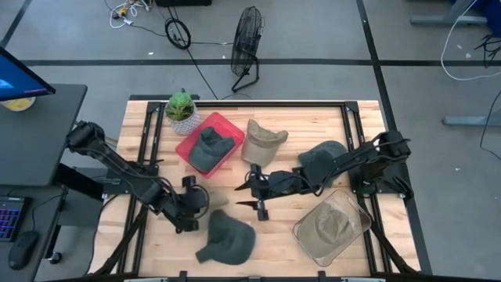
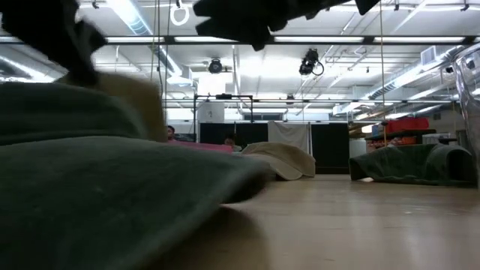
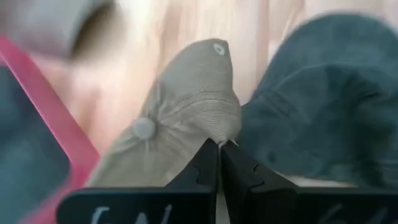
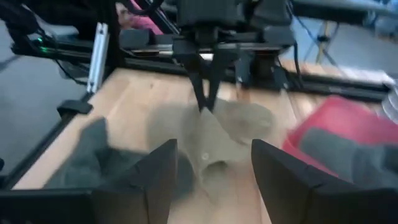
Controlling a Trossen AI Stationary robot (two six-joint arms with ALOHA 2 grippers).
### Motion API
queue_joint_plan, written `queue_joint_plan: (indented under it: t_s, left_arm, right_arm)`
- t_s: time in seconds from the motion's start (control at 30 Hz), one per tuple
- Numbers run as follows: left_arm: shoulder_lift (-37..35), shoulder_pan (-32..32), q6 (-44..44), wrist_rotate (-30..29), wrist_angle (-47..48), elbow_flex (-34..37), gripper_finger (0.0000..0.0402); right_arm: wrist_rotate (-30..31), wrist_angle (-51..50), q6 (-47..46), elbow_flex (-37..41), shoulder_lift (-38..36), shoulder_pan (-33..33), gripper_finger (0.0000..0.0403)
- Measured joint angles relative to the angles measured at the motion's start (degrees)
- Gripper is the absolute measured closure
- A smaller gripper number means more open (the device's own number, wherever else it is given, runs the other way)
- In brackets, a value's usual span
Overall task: Pick & Place hat
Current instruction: Put the bottom gray cap into the transparent bin
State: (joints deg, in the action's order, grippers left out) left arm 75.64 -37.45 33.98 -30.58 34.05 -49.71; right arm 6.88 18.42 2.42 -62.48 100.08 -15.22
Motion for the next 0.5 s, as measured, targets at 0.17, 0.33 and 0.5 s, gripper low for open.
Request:
queue_joint_plan:
  t_s: [0.17,0.33,0.5]
  left_arm:
    - [0.02,0.51,-9.50,-5.21,-1.13,-4.47,0.0387]
    - [0.13,2.85,-16.73,-5.45,-6.08,-4.90,0.0393]
    - [0.13,5.99,-18.19,-5.43,-7.66,-4.90,0.0391]
  right_arm:
    - [-0.51,3.31,-2.13,-0.02,0.97,-0.03,0.0192]
    - [-0.91,3.55,-3.84,-0.02,1.49,-0.03,0.0192]
    - [-1.38,3.73,-2.58,-0.02,2.23,-0.01,0.0192]
